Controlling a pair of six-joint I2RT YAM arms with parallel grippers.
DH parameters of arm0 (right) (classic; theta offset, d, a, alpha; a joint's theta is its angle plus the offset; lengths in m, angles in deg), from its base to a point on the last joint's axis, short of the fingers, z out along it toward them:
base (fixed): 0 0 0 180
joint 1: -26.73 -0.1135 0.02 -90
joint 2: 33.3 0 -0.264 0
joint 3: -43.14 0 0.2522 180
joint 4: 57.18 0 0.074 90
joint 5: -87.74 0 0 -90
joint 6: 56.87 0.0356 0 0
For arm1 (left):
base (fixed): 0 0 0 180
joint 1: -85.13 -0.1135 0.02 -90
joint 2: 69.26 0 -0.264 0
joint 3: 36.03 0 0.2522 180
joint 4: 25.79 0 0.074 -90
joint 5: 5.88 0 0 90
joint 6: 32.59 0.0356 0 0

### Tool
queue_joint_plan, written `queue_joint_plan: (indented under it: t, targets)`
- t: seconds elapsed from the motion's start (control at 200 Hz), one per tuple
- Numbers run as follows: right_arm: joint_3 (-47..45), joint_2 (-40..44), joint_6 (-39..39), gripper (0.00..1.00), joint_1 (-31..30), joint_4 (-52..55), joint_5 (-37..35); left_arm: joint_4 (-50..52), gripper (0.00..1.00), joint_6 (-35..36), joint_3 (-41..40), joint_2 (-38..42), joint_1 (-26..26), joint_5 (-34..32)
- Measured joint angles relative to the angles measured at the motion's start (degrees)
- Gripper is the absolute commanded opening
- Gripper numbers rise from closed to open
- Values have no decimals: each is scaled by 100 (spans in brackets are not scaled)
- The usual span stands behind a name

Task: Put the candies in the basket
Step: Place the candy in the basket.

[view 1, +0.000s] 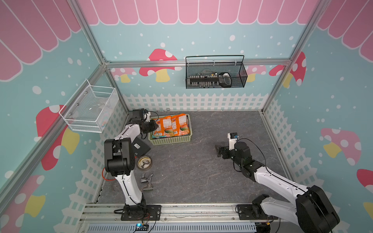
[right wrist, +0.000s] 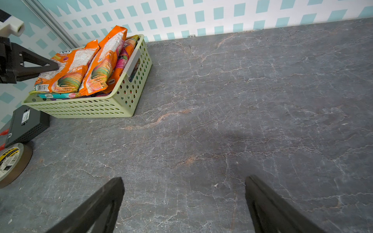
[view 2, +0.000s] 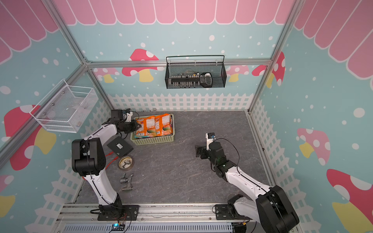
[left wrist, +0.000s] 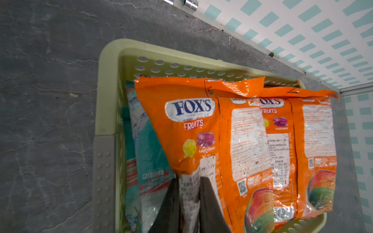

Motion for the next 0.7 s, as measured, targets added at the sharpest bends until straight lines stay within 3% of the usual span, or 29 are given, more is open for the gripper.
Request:
queue_joint_plan:
  t: [0.42, 0.7]
  targets:
    - [0, -39, -20, 98, 0, -20, 39, 315, 14, 262, 339, -105, -7, -361]
    - [0, -39, -22, 98, 0, -28, 39, 341, 36, 334, 348, -149, -26, -518]
